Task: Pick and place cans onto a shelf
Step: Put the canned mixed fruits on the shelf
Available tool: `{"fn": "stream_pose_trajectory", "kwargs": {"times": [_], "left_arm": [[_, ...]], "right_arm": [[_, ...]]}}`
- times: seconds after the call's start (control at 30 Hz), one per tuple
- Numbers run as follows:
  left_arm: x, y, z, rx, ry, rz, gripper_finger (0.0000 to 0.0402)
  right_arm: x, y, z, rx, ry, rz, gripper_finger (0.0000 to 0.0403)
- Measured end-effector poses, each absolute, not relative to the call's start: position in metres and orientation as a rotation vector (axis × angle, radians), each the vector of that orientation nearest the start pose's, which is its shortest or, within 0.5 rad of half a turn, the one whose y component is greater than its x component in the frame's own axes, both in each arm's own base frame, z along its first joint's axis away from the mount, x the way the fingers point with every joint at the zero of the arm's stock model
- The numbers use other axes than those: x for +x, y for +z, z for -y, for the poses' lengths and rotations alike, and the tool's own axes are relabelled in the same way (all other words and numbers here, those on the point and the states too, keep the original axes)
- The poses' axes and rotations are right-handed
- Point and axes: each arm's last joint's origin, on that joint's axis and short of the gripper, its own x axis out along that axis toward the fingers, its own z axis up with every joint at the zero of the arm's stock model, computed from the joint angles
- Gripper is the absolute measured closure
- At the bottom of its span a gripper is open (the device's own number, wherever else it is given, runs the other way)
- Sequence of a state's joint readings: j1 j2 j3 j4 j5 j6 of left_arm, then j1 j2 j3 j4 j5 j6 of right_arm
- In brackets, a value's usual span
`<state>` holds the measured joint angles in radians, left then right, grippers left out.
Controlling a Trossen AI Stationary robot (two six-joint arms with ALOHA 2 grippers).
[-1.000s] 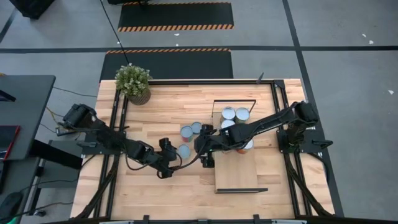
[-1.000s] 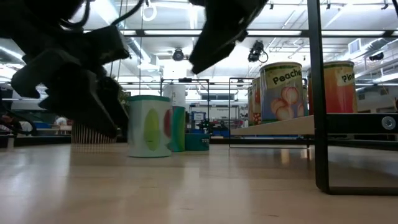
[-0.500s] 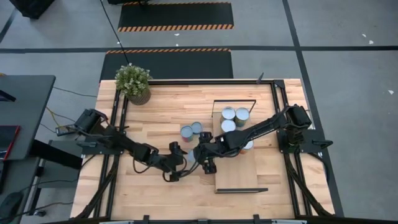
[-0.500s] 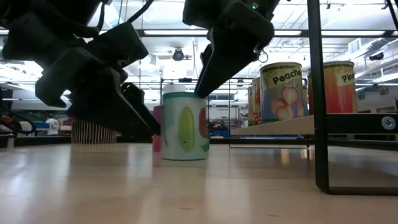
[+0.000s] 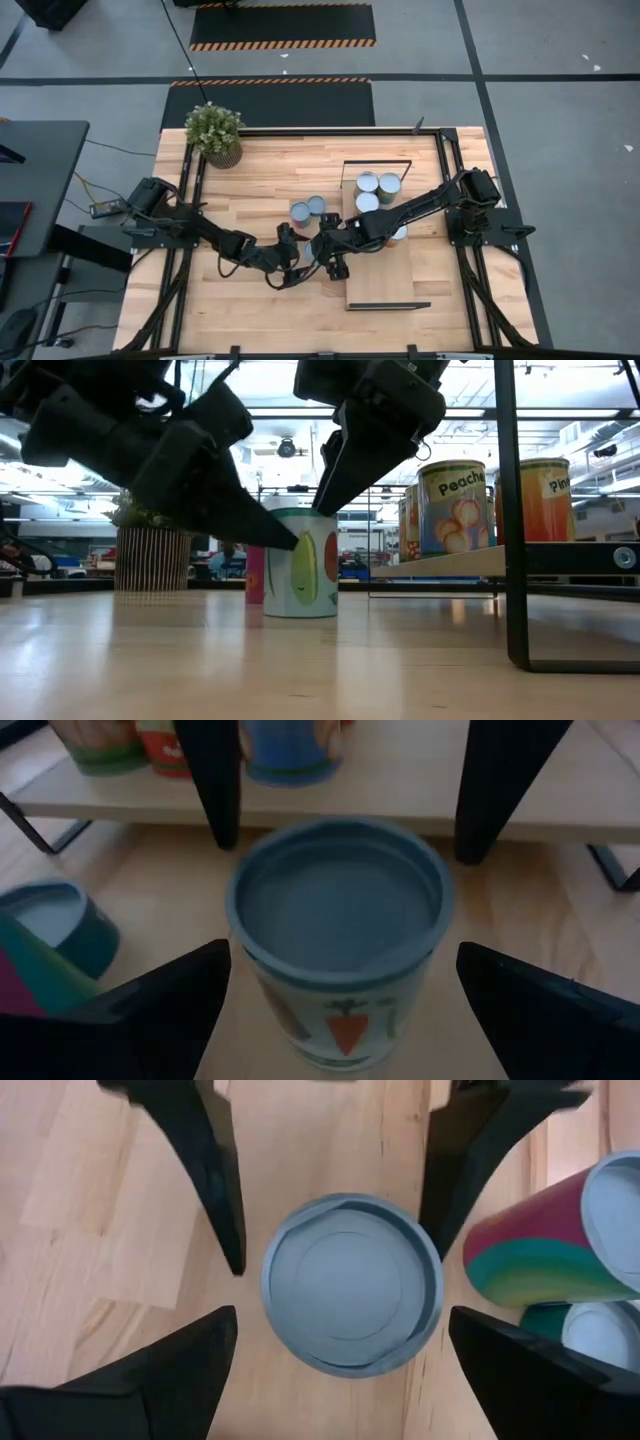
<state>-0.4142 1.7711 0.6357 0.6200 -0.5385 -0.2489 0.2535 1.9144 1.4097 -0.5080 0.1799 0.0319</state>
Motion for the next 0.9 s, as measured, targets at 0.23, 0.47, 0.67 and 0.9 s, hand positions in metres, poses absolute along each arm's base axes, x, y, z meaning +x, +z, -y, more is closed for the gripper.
{"fn": "stream_pose_trajectory", "kwargs": {"times": [0.23,0.47,0.67,0.9], "left_arm": [[0.296,0.107,0.111,-0.011,0.181,-0.416,0.0006],[0.296,0.105,0.109,-0.017,0.189,-0.429,0.0006],[0.299,0.106,0.107,-0.072,0.163,-0.418,0.0006],[0.303,0.105,0.101,-0.123,0.08,-0.456,0.0006]], "right_arm": [[0.394,0.201,-0.097,-0.191,0.052,-0.99,0.0029],[0.399,0.19,-0.098,-0.206,0.06,-0.992,0.0029],[0.399,0.187,-0.098,-0.216,0.065,-0.999,0.0029],[0.401,0.188,-0.096,-0.215,0.062,-0.986,0.0029]]}}
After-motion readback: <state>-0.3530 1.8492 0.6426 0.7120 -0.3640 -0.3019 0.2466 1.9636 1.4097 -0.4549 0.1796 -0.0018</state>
